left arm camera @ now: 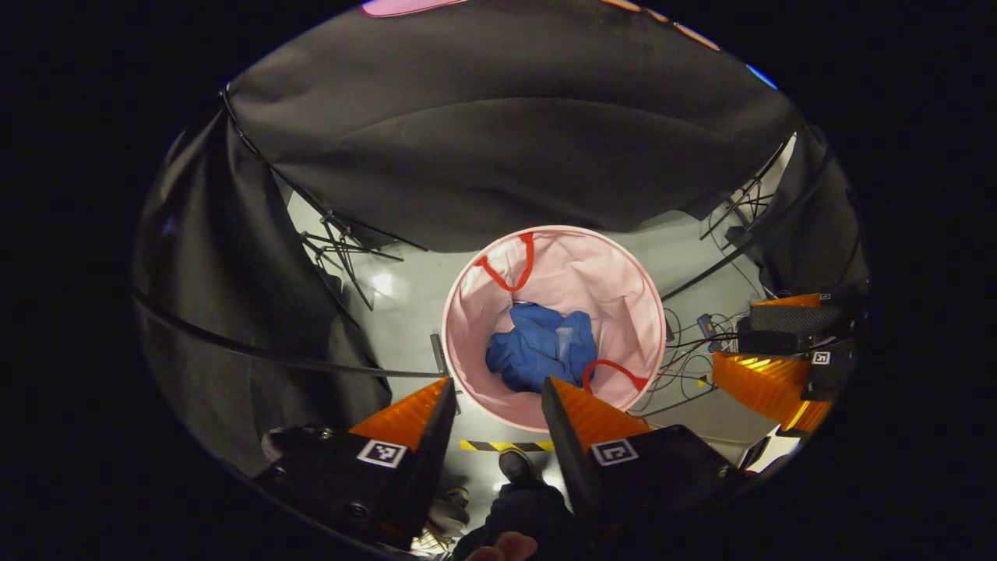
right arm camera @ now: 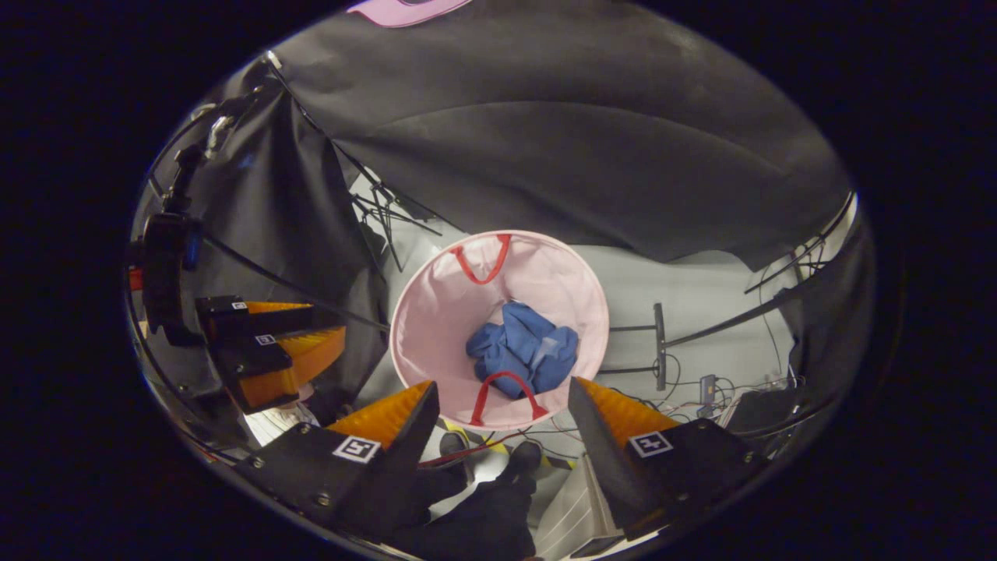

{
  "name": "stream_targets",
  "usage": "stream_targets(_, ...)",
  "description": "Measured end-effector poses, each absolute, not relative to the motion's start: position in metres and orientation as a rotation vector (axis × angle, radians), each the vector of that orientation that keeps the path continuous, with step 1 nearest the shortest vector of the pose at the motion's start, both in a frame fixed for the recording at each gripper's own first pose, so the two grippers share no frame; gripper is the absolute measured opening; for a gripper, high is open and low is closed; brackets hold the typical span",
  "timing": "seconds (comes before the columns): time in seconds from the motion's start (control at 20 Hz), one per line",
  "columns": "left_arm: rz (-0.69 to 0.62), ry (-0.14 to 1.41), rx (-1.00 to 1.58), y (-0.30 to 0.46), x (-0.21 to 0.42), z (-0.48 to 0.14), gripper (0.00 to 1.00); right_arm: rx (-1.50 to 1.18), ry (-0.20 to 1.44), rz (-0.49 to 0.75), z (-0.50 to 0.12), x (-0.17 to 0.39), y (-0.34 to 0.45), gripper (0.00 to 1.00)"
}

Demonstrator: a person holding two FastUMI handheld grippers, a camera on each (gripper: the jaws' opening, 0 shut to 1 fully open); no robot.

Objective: Grasp the clothes on the hanger with both hands and then place them into the laundry hamper below.

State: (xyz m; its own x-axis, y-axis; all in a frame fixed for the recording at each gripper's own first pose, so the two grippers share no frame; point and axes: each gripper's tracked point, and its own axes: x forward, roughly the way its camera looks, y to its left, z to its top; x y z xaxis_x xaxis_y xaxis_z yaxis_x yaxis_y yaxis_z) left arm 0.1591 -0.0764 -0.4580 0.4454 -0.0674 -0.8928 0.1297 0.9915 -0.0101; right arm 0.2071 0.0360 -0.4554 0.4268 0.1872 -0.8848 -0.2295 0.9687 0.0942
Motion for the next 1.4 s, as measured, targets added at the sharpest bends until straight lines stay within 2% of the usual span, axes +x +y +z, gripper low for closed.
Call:
stream_targets(0.1, -0.130, 1.073, 0.052, -0.070, 0.152, -0.453, 0.88, -0.042, 1.075, 0.238, -0.445, 0.197, 0.036, 1.00)
stream_targets(0.2, -0.126, 1.052, 0.062, -0.055, 0.140, -0.450, 1.00, -0.020, 1.047, 0.208, -0.435, 0.183, 0.041, 1.00)
stream_targets(0.25, -0.143, 1.052, 0.052, -0.055, 0.133, -0.448, 0.98, -0.001, 1.032, 0.191, -0.428, 0.173, 0.045, 0.95)
stream_targets(0.3, -0.158, 1.042, 0.040, -0.054, 0.124, -0.445, 1.00, 0.017, 1.018, 0.170, -0.422, 0.164, 0.049, 1.00)
stream_targets(0.5, -0.215, 0.975, 0.042, -0.038, 0.102, -0.428, 1.00, 0.061, 0.942, 0.071, -0.401, 0.129, 0.052, 1.00)
stream_targets(0.7, -0.260, 0.874, -0.008, -0.035, 0.085, -0.392, 1.00, 0.067, 0.816, 0.002, -0.353, 0.107, 0.051, 1.00)
stream_targets(1.25, -0.382, 0.503, -0.005, -0.047, 0.051, -0.252, 1.00, 0.042, 0.530, -0.059, -0.214, 0.061, 0.060, 1.00)
stream_targets(1.3, -0.380, 0.487, -0.004, -0.044, 0.049, -0.242, 1.00, 0.038, 0.511, -0.059, -0.204, 0.058, 0.062, 0.95)
stream_targets(1.35, -0.379, 0.477, -0.015, -0.041, 0.048, -0.237, 1.00, 0.032, 0.490, -0.061, -0.192, 0.056, 0.063, 0.95)
stream_targets(1.4, -0.378, 0.468, -0.035, -0.043, 0.047, -0.227, 1.00, 0.030, 0.467, -0.064, -0.180, 0.055, 0.064, 1.00)
